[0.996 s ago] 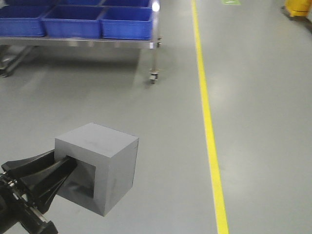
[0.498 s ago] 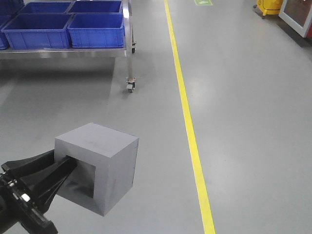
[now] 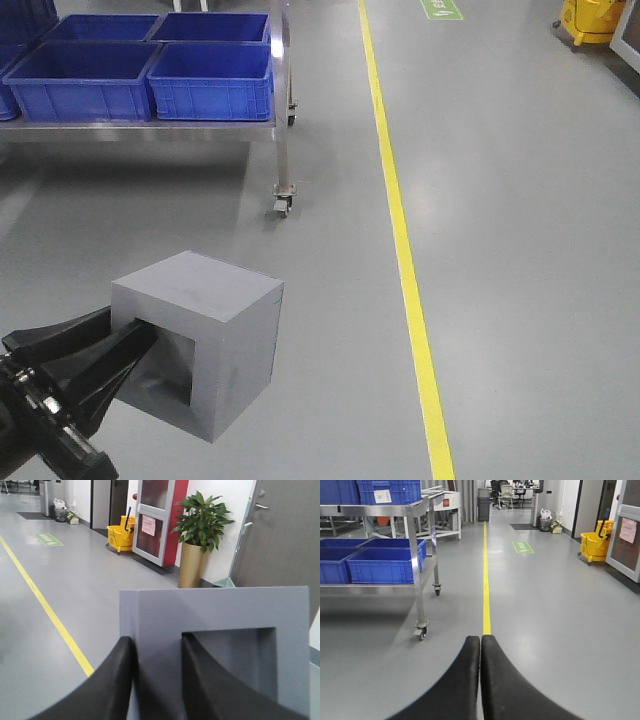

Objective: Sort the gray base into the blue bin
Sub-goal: 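Drive the base through the aisle holding the block in the left gripper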

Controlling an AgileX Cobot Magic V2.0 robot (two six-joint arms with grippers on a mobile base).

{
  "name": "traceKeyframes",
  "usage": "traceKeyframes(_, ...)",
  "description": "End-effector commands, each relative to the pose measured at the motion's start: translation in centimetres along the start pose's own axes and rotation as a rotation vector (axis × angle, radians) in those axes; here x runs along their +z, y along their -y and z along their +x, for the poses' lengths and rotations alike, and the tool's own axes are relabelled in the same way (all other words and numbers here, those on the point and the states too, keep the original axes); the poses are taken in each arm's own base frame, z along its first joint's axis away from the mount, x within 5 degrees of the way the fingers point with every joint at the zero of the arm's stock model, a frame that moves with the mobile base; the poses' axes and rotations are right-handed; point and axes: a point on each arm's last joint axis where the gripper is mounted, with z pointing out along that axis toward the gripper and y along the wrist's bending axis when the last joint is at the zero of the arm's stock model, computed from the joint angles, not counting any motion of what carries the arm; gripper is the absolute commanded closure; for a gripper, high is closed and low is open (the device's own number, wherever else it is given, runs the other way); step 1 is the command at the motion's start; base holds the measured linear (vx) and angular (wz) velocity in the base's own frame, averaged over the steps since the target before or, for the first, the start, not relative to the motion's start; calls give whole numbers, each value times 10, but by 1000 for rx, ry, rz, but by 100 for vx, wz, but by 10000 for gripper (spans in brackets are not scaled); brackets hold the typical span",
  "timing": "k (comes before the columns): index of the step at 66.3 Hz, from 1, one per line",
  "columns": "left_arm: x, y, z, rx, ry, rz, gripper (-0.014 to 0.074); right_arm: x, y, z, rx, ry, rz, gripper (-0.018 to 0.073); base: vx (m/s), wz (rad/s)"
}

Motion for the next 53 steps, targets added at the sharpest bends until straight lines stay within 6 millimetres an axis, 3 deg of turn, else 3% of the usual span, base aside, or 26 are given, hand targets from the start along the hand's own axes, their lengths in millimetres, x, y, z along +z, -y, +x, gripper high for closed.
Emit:
traceKeyframes(1, -1, 3, -22, -8, 152, 17, 602, 0, 0, -3, -12, 75, 2, 568, 44, 4)
traceKeyframes(53, -1, 3, -22, -8, 152, 17, 602, 0, 0, -3, -12, 75, 2, 568, 41, -3)
